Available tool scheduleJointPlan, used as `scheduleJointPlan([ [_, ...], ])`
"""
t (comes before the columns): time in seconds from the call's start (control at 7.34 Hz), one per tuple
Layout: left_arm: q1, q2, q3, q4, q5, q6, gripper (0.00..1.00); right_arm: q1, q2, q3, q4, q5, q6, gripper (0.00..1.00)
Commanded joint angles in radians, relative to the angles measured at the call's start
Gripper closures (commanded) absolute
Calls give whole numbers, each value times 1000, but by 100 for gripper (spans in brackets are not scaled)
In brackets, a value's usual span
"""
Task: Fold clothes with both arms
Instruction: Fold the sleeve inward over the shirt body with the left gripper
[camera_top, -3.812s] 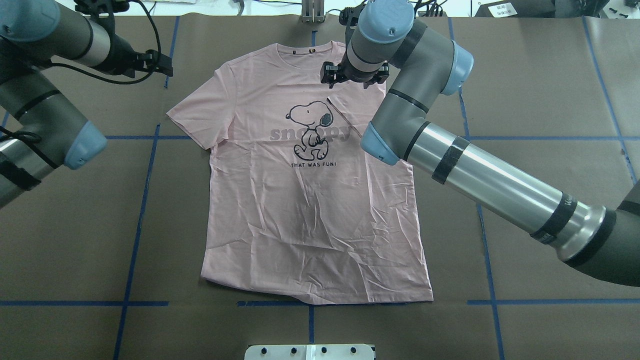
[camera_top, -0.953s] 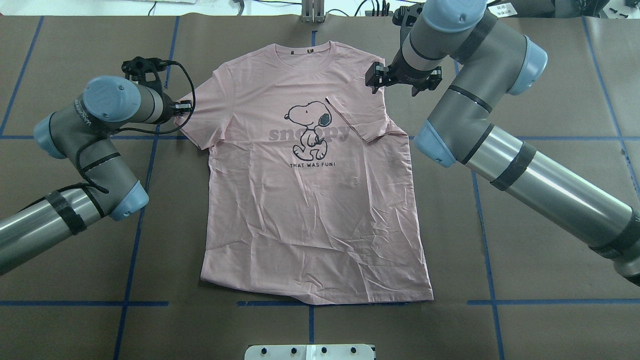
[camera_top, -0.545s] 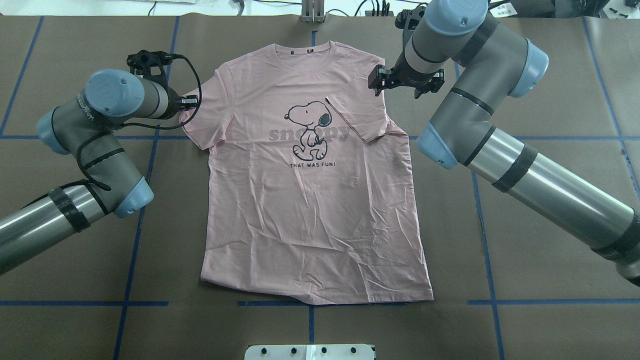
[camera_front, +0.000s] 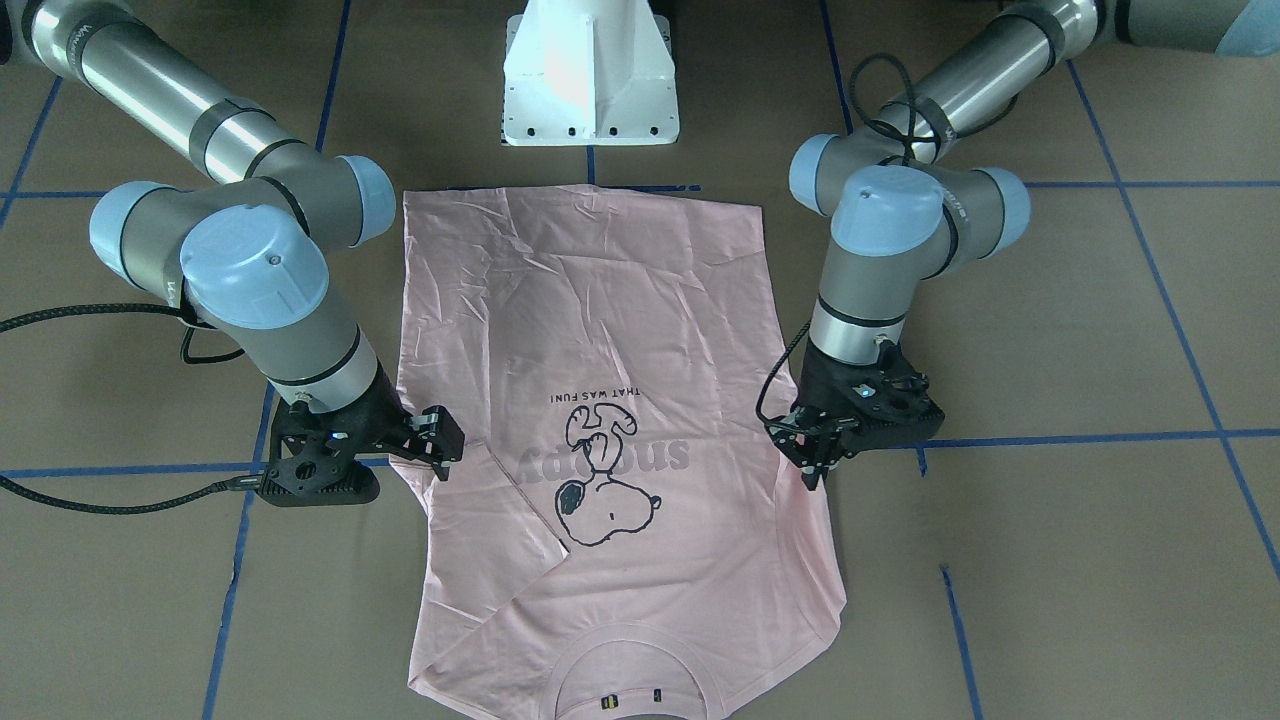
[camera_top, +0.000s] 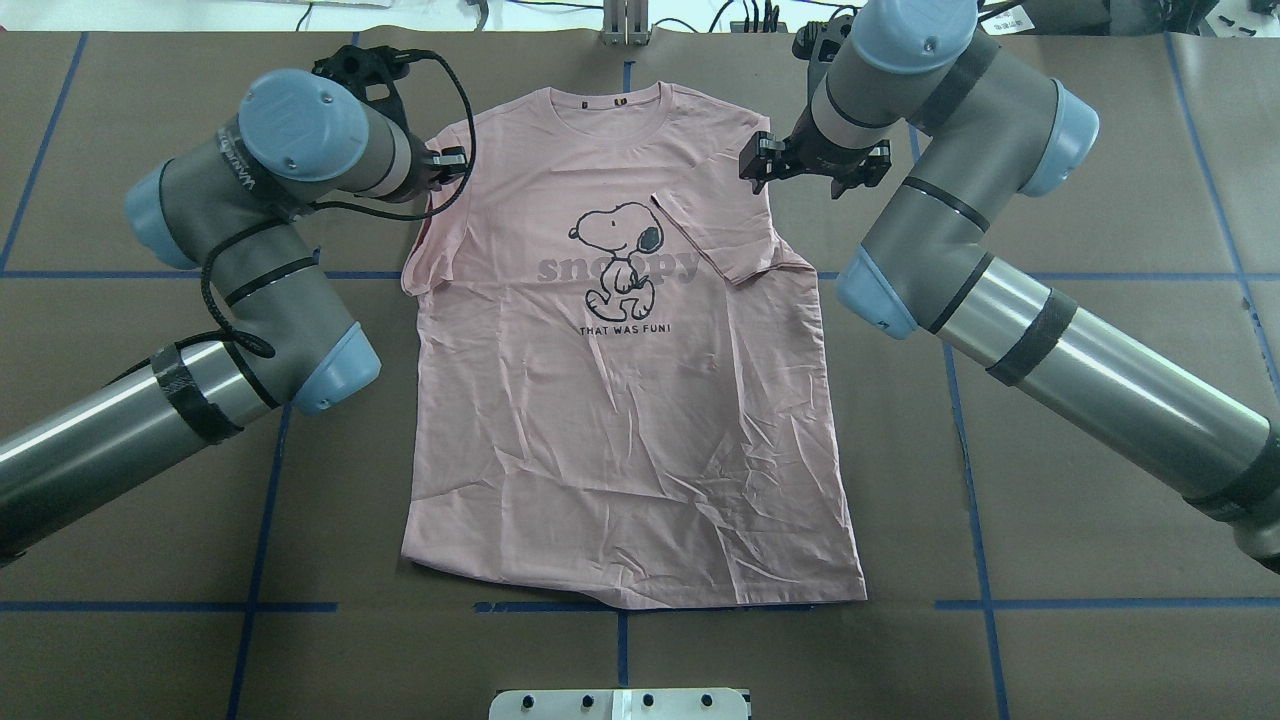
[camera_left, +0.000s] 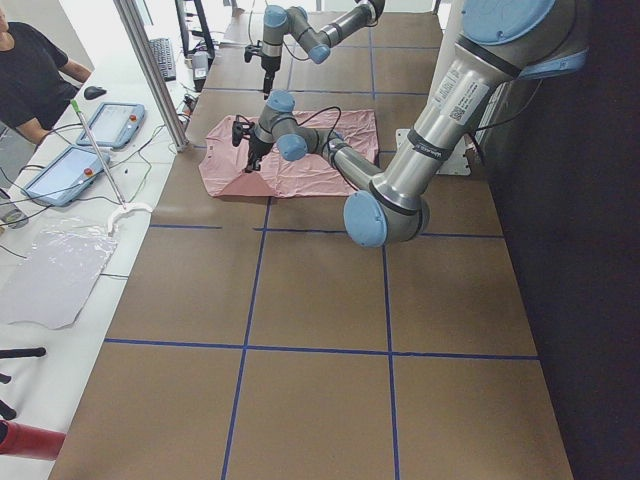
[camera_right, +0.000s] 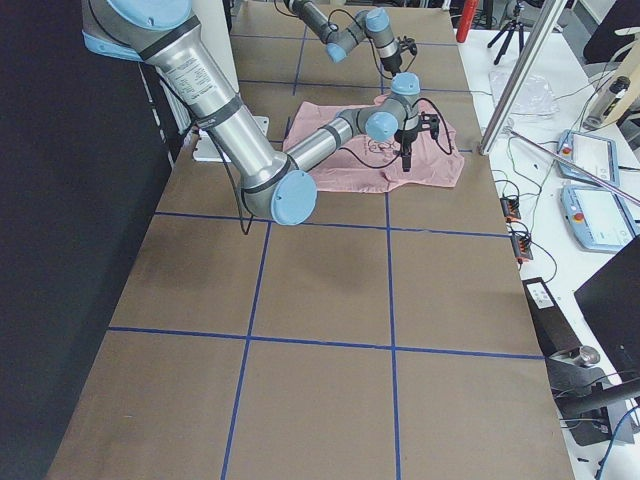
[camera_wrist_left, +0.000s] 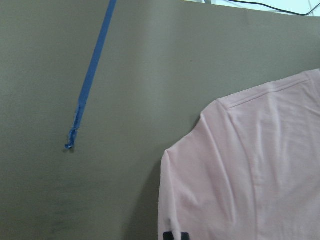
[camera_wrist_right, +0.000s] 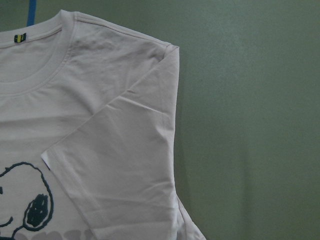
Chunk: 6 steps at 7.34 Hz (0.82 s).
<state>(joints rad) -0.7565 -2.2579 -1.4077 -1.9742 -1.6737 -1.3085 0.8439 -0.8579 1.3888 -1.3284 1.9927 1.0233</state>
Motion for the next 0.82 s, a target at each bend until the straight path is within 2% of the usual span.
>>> scheduleJointPlan([
  [0.0,29,-153,180,-3,3,-102,100,6,-4,4,0,3,0,0],
  [0.27,29,-166,268,-119,5,-107,100,6,-13,6,0,3,0,0],
  [0.41,29,-166,268,-126,3,-107,100,4,-13,6,0,3,-2,0],
  [0.54,29,-166,266,-133,2,-98,18,4,-13,6,0,1,0,0],
  [0.68,29,-166,260,-179,2,-94,0,3,-15,7,0,0,0,0],
])
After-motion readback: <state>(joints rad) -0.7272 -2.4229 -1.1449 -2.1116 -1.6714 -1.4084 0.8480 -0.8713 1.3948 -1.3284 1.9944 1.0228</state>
